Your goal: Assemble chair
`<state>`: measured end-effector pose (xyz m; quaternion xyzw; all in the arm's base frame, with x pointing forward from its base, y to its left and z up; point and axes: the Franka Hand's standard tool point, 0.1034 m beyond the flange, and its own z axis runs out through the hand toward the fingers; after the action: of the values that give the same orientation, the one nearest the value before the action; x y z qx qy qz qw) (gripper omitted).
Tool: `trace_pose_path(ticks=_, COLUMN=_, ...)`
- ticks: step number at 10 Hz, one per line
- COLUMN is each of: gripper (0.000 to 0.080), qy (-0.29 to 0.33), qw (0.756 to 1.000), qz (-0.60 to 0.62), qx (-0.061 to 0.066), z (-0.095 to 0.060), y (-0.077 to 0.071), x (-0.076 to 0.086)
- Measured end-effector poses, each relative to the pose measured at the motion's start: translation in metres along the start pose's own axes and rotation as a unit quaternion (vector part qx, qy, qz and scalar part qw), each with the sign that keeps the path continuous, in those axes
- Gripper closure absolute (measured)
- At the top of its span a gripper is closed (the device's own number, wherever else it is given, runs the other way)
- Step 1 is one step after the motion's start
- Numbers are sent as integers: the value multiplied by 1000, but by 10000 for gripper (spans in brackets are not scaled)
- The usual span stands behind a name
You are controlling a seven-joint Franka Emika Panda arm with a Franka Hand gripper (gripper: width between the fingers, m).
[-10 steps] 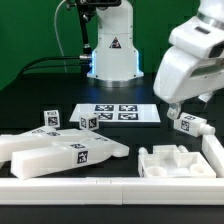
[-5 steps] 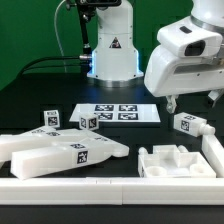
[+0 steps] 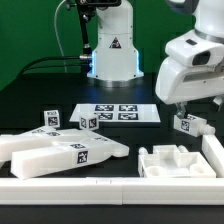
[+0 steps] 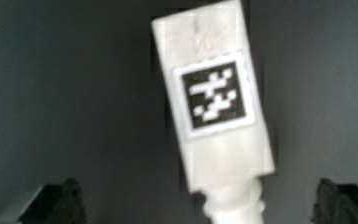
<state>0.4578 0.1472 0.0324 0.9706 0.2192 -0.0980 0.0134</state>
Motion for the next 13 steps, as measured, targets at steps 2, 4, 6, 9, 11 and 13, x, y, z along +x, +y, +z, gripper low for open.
trace_pose_path(ticks=2, gripper=150, qy=-4, qw=1000, qz=-2, qx=5, z=16, y=-5, x=-2)
trace_pose_path(ticks=4, gripper=150, qy=-4, qw=1000, qz=-4, qx=9, z=25, y=-6, x=-3)
trace_pose_path(ticks=6, gripper=273, qy=-4, qw=1000, qz=-8, qx=9, z=24, y=-6, x=-3)
trace_pose_path(ticks=9, gripper=517, qy=-4, qw=999, qz=-38, qx=8, z=23, y=-5, x=-3)
trace_pose_path(ticks=11, gripper=517, qy=7, qw=981, qz=-194, qx=6, z=13, y=13, x=-3)
trace_pose_path(ticks=13, gripper=517, qy=11, qw=969, qz=-245, qx=14, z=22, y=16, x=-13)
